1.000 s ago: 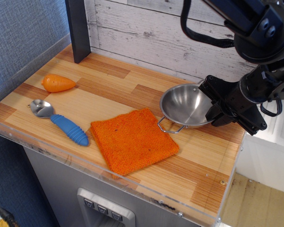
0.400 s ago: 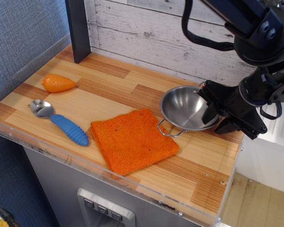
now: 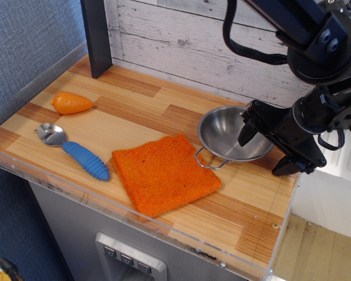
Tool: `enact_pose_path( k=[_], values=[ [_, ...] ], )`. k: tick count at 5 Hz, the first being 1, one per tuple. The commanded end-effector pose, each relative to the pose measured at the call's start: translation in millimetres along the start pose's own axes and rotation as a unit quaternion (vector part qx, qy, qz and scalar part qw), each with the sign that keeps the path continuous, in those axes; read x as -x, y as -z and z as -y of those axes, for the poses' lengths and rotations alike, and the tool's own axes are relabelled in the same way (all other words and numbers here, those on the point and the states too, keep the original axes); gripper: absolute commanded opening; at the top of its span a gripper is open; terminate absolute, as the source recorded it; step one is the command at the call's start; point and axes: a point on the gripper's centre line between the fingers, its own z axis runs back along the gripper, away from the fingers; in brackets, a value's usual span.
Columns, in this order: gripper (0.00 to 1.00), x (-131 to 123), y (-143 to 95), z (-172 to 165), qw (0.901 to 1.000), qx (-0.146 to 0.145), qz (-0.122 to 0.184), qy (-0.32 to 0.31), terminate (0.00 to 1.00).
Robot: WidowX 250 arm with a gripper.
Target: Move the bowl to the upper right side of the table
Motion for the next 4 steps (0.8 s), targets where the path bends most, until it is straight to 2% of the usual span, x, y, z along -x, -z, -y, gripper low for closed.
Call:
enact_pose_path(
  k=[1, 2, 3, 4],
  values=[
    [1.0, -12, -52, -6, 0.9962, 0.016, 0.086, 0.001, 0.0],
    [1.0, -16, -79, -11, 0.9902, 0.041, 0.133, -0.007, 0.0],
    [1.0, -10, -103, -21, 0.9795, 0.07, 0.179, -0.06, 0.0],
    [1.0, -2, -112, -35, 0.9675, 0.087, 0.177, -0.158, 0.0]
  ],
)
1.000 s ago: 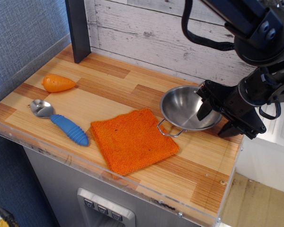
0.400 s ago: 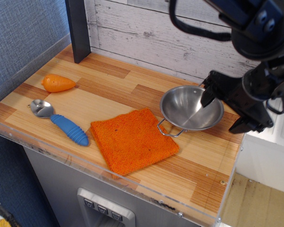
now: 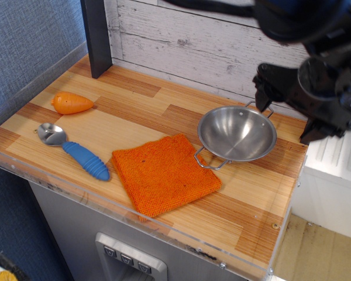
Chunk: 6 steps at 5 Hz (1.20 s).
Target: Move the bowl to the upper right side of the table
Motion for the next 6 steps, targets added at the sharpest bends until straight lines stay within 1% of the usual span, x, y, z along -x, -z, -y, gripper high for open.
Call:
enact_pose_path(
  k=[1, 2, 5, 6],
  values=[
    [1.0, -2.9, -43.9, -29.6, 0.9833, 0.003, 0.038, -0.178, 0.0],
    [1.0, -3.7, -49.4, -39.0, 0.9794, -0.006, 0.037, -0.198, 0.0],
    [1.0, -3.7, -49.4, -39.0, 0.9794, -0.006, 0.037, -0.198, 0.0],
    [1.0, -3.7, -49.4, -39.0, 0.9794, -0.006, 0.037, -0.198, 1.0]
  ],
)
